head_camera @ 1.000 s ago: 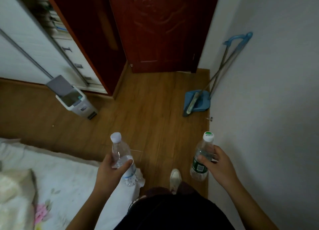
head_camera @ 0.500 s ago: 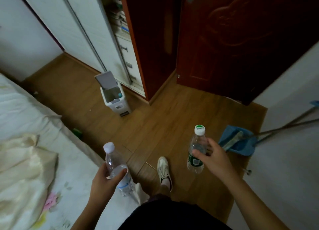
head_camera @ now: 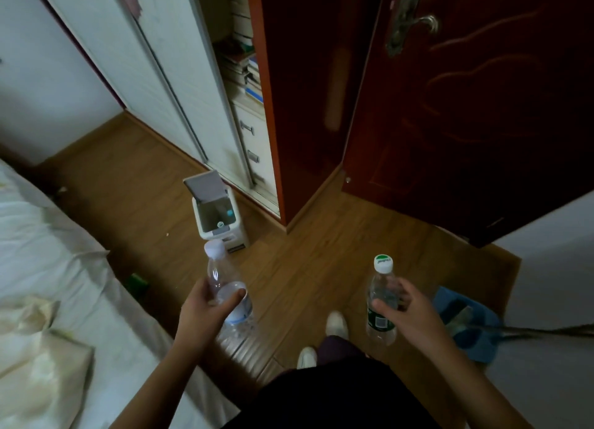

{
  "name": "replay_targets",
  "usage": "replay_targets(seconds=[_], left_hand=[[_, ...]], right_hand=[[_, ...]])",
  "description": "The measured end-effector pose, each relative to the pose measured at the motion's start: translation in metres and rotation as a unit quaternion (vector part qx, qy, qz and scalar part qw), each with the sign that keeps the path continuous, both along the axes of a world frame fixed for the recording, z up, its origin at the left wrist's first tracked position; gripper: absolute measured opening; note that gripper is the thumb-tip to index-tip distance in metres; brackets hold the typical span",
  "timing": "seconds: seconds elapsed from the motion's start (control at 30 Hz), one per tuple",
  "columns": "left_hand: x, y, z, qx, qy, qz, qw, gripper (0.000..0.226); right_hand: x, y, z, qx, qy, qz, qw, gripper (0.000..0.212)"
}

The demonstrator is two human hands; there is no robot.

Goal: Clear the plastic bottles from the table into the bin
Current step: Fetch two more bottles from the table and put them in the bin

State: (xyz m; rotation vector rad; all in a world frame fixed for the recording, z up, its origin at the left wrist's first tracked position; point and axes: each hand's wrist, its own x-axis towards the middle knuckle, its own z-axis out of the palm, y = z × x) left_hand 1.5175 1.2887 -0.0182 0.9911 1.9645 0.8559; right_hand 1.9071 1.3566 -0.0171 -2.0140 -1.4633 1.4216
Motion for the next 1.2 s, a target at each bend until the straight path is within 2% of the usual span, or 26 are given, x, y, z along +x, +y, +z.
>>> replay_targets(seconds=[0.17,0.4,0.5,0.63,0.8,0.97,1.1,1.2], left_hand=[[-0.036,0.058,-0.002,0.009,-0.015,0.037,0.999,0.052],[-0.091,0.106,-0.013,-0.028,0.005,0.141,0.99,0.049],[-0.117,0.12,-0.014,-0.042,0.034,0.191,0.98,0.04],[-0.156,0.135,-0.01,-0.053,0.051,0.249,0.966,0.041],[-0.204,0.145,-0.006,-0.07,0.076,0.303,0.947,0.036],[-0.265,0.161,-0.019,-0.072,0.075,0.308,0.946,0.034],[-0.319,0.185,-0.031,-0.065,0.051,0.271,0.959,0.053],[-0.356,0.208,-0.042,-0.065,0.052,0.221,0.972,0.042]], right_hand=[[-0.037,0.082,-0.013,-0.006,-0.013,0.041,0.999,0.071],[-0.144,0.221,-0.021,-0.005,0.034,0.128,0.991,0.069],[-0.205,0.27,-0.019,0.002,0.055,0.197,0.979,0.068],[-0.289,0.321,-0.012,-0.001,0.083,0.274,0.958,0.066],[-0.377,0.356,-0.008,0.011,0.078,0.358,0.931,0.067],[-0.443,0.373,-0.024,0.005,0.047,0.38,0.924,0.068],[-0.482,0.377,-0.032,-0.003,0.039,0.34,0.94,0.063],[-0.504,0.379,-0.039,-0.01,0.043,0.303,0.952,0.065]])
